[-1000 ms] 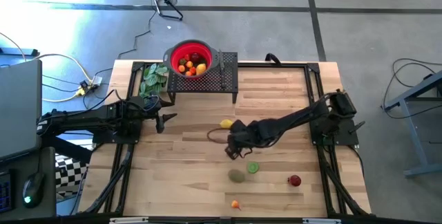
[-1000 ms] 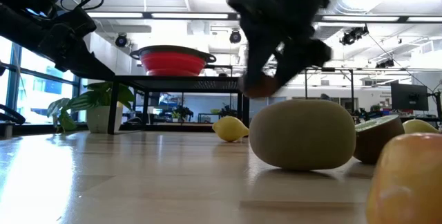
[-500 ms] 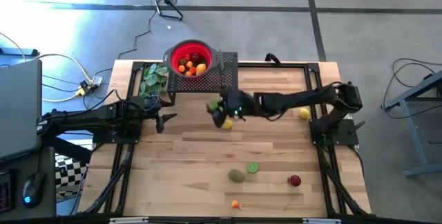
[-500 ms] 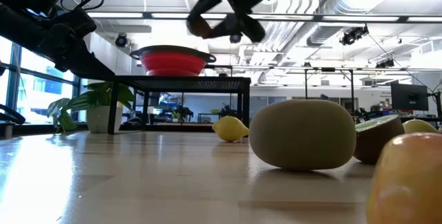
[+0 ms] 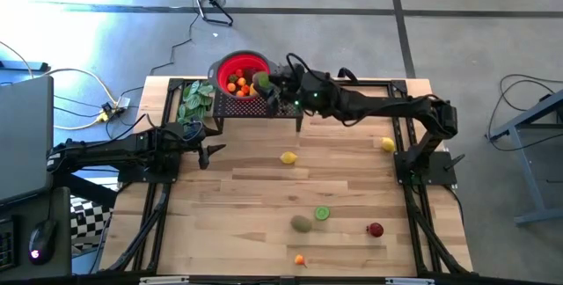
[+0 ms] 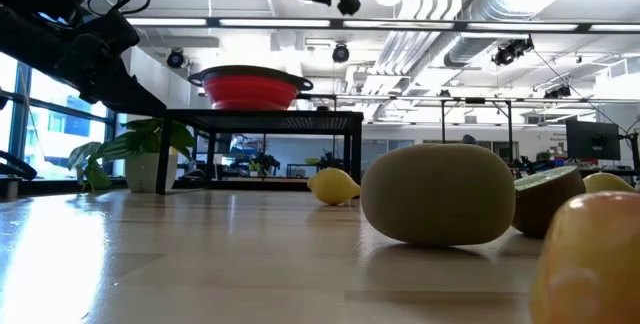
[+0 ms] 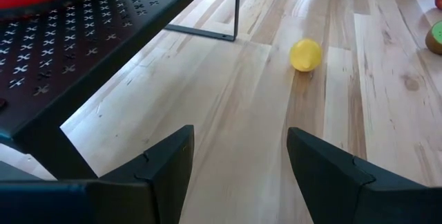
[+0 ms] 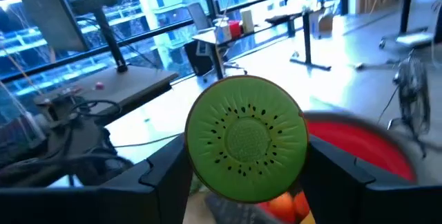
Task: Pick & Place Fruit
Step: Put the brown sliced kiwi into the red strainer bowl on the shelf
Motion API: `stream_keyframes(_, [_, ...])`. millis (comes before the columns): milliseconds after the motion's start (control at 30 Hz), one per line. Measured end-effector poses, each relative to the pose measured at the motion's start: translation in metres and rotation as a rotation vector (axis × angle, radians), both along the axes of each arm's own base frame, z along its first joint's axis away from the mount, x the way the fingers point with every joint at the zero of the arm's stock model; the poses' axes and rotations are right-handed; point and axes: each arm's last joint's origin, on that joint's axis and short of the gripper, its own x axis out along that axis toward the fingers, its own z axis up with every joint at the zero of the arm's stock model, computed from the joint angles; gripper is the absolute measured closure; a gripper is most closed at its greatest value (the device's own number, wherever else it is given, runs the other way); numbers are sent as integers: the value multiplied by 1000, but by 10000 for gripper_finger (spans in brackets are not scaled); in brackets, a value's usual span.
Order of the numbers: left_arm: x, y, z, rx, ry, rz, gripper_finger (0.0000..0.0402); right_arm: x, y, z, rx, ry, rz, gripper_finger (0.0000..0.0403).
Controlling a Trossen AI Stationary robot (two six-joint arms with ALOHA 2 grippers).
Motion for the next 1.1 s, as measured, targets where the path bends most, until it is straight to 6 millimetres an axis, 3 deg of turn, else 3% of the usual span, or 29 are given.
stream_keyframes(267, [0, 0, 0, 1, 0, 1, 174, -1, -1, 18, -102, -5, -47, 188])
stream_keyframes(400, [0, 0, 0, 1, -1, 1, 174, 6, -5, 9, -105, 15, -61, 188])
stream_keyframes(633, [0, 0, 1, 2, -7, 0, 174, 32, -26, -25, -103, 78, -83, 188])
stream_keyframes(867, [0, 0, 1, 2, -7, 0, 174, 50, -51, -18, -127, 185, -113, 188])
stream_keyframes(1100, [0, 0, 1, 2, -7, 0, 174, 60, -65, -23, -105, 319, -109, 187])
